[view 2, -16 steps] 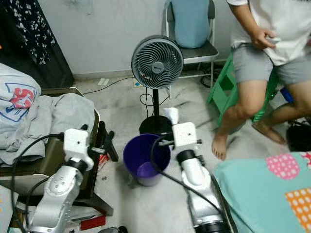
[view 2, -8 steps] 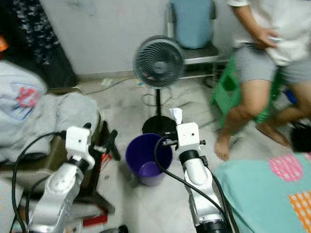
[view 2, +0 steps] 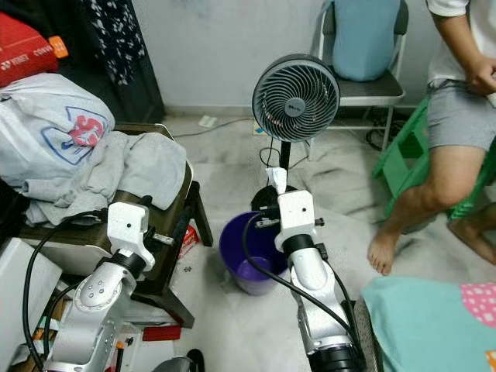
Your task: Clean up the room
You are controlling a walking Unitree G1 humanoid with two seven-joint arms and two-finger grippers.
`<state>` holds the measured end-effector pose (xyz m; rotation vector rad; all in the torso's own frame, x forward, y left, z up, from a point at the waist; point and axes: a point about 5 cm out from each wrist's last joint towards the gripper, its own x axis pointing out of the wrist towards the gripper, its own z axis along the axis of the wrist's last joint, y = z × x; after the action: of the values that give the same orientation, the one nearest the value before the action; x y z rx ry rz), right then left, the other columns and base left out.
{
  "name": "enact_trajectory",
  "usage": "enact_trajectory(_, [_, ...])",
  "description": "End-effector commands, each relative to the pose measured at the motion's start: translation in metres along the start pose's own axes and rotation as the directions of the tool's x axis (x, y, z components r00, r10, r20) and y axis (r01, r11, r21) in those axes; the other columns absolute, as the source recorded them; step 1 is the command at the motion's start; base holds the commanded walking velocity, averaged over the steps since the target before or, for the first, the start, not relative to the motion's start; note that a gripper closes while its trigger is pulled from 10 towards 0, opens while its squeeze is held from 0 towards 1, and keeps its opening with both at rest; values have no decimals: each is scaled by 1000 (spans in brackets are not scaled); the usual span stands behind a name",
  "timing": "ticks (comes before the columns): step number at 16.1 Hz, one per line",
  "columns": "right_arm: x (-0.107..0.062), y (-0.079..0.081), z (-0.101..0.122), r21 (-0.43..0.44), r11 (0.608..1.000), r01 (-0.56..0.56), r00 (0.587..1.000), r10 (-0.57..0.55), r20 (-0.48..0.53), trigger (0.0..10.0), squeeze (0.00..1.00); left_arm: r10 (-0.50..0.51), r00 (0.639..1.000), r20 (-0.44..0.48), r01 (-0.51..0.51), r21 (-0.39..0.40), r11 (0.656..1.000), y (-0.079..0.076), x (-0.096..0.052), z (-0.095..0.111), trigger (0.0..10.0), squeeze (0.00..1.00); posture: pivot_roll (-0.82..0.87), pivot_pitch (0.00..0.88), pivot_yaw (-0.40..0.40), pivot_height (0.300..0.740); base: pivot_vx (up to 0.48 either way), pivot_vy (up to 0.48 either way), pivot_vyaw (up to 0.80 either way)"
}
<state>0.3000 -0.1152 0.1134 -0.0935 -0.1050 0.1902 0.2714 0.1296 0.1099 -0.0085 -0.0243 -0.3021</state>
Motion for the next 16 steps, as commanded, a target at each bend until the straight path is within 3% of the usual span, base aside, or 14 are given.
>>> enact_trajectory(1, [1,1,0,7,1000,-2,1000,2,-1,10000,0,-7,1000,2,7,-2,1000,0,-2,2,10000,0,-7,123,45,740,0,0,0])
enact_trajectory(16, [2,0,-2,1,1000,1,1000,-1,-18,10000,0,-34,999,6,34,-39,999,-6,-3,2,10000,0,-15,136,35,740,283,0,0])
